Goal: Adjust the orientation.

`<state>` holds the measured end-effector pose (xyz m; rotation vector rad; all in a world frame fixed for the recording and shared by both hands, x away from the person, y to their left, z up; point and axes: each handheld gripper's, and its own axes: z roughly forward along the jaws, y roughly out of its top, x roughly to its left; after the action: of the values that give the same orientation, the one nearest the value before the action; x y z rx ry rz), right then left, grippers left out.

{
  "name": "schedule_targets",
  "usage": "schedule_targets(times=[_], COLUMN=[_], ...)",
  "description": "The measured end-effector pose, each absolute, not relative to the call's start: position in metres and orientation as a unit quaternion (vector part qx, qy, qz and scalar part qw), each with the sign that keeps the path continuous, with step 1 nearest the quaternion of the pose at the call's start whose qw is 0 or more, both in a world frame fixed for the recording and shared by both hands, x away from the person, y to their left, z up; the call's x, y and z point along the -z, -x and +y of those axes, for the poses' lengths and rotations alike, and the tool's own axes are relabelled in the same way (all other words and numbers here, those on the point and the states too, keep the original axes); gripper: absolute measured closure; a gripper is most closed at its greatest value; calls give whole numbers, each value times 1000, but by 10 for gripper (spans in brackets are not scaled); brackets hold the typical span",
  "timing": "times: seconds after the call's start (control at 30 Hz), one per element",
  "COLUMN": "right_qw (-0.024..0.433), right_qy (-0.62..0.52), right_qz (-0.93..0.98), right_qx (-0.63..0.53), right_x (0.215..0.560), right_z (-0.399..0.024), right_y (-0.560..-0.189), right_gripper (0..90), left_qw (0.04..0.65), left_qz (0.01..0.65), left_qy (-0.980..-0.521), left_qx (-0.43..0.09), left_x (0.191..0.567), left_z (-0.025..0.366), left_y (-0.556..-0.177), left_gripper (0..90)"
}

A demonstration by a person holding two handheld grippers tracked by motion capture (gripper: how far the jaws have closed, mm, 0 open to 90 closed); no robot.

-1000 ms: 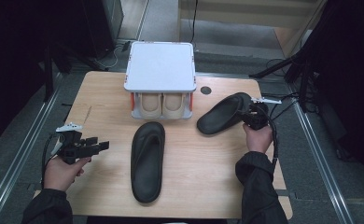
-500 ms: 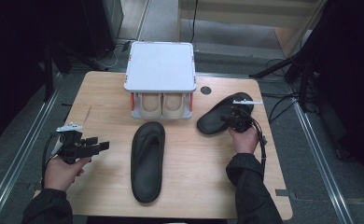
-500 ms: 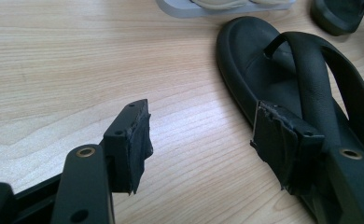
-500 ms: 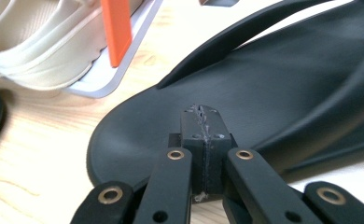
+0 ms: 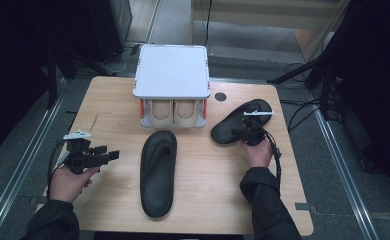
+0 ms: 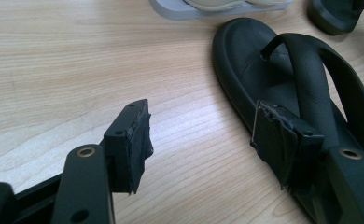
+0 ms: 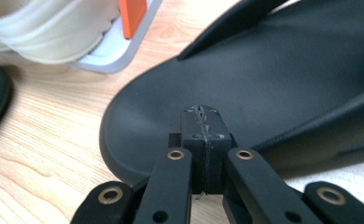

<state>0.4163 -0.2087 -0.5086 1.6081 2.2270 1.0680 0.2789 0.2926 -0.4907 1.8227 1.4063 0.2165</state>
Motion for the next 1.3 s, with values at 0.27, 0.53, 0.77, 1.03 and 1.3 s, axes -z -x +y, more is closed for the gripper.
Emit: schedule_targets(times=[0.27,0.53,0.77,1.03,1.3], right_qw=[100,107,106,116,112], right_qy=[-549,-554,-562,-569,-576], right_qz=[750,745,735,731,728], right_qx=[-356,-357,-363,-358,-355], right_x=[510,510,512,511,513], right_z=[-217,-229,-239,-248,-255], right_y=[-411,-404,-399,-396,-394], right_gripper=[900,900,900,900,900], left_qw=[403,405,408,405,405], left_qz=[549,545,541,535,528], left_qy=[-728,-730,-731,-738,-742], left_qx=[-82,-78,-81,-78,-76], left_x=[491,491,490,490,489], left_z=[288,284,279,274,270], left_y=[-286,-295,-302,-308,-311], left_gripper=[371,372,374,376,377])
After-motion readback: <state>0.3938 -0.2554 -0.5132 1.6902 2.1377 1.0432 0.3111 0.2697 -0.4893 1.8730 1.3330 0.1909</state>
